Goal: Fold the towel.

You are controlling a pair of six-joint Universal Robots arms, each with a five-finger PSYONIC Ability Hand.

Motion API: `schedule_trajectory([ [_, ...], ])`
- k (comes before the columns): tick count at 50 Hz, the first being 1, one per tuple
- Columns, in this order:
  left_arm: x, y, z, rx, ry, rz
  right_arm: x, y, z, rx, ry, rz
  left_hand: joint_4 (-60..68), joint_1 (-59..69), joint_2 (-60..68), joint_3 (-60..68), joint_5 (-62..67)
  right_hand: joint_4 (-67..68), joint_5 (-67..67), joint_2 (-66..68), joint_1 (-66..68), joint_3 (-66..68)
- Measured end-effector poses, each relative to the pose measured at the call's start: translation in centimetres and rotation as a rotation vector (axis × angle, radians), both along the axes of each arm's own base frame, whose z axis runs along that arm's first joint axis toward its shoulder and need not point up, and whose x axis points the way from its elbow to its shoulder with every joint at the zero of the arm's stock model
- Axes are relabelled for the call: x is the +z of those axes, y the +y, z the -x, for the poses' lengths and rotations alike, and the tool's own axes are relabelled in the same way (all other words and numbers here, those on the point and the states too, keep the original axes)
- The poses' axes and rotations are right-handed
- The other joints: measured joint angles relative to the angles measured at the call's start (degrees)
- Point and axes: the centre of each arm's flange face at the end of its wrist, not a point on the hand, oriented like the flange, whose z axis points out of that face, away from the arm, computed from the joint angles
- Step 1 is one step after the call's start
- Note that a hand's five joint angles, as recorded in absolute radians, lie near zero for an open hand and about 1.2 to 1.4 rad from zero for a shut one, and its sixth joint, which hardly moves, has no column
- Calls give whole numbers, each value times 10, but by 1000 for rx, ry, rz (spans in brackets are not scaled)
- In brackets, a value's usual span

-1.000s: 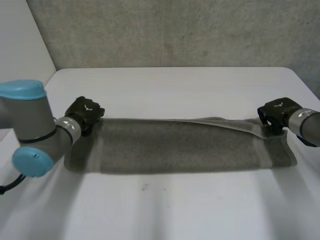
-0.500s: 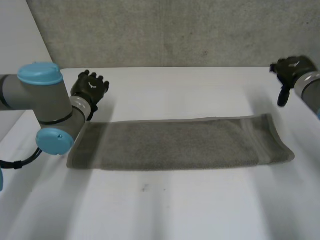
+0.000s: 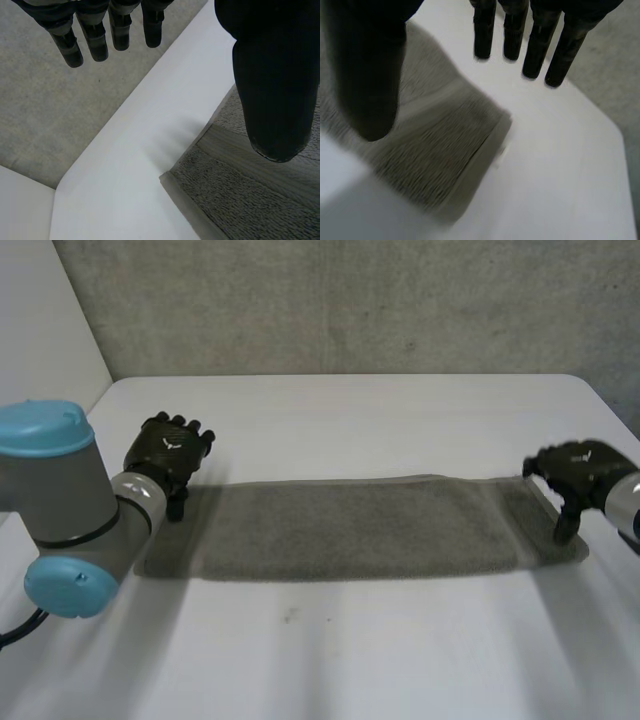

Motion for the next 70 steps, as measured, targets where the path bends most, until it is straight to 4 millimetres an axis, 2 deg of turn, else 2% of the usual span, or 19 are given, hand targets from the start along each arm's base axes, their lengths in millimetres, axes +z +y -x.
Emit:
schedule_trajectory([
  [7,-8,3,-2,7,24,10,-40,8,9,-8,11,-1,0,0,0,0,0,59,56,59,59,60],
  [16,-9,3,-2,9,33,6,-66,5,10,6,36,11,0,0,0,0,0,91,88,93,95,92],
  [19,-9,4,-2,10,38,4,-71,1,12,7,57,11,0,0,0,0,0,287,289,308,303,288],
  [20,-9,4,-2,10,40,3,-73,-1,14,4,71,12,0,0,0,0,0,404,407,430,420,415],
  [22,-9,4,-2,11,44,1,-76,-7,20,-11,98,16,0,0,0,0,0,524,521,534,516,523],
  [29,-9,6,-3,14,50,-5,-74,-30,58,-127,218,45,0,0,0,0,0,550,538,541,527,547],
  [36,-3,8,-4,17,64,4,-60,-52,115,-256,367,88,0,0,0,0,0,550,542,541,529,547],
  [40,15,10,-4,18,140,30,-37,-61,120,-272,399,160,0,0,0,0,0,550,542,541,531,547],
  [44,40,11,-4,12,271,57,-5,-64,93,-238,356,269,0,0,0,0,0,550,542,541,532,547],
  [47,61,13,-5,0,387,74,15,-57,54,-165,289,344,0,0,0,0,0,550,542,541,532,547],
  [51,84,17,-8,-14,512,88,30,-37,-10,-23,208,420,0,0,0,0,0,550,542,541,534,551],
  [53,93,18,-9,-19,559,95,32,-15,-57,97,162,467,0,0,0,0,0,550,542,541,535,551],
  [54,94,19,-10,-19,566,96,31,-9,-69,126,152,476,0,0,0,0,0,550,542,541,535,551],
  [56,98,20,-11,-21,587,99,27,18,-111,240,115,509,0,0,0,0,0,550,542,541,535,551],
  [59,98,22,-11,-20,592,97,12,58,-156,381,78,521,0,0,0,0,0,550,542,541,535,551],
  [60,98,22,-11,-20,592,95,9,65,-162,404,74,518,0,0,0,0,0,550,542,541,535,551],
  [62,94,23,-11,-18,586,85,-9,99,-188,508,60,496,0,0,0,0,0,550,542,541,535,551],
  [68,82,25,-10,-13,568,54,-46,159,-214,680,58,423,0,0,0,0,0,550,542,541,535,551],
  [70,79,25,-9,-12,563,45,-53,170,-215,709,61,405,0,0,0,0,0,456,445,443,441,448],
])
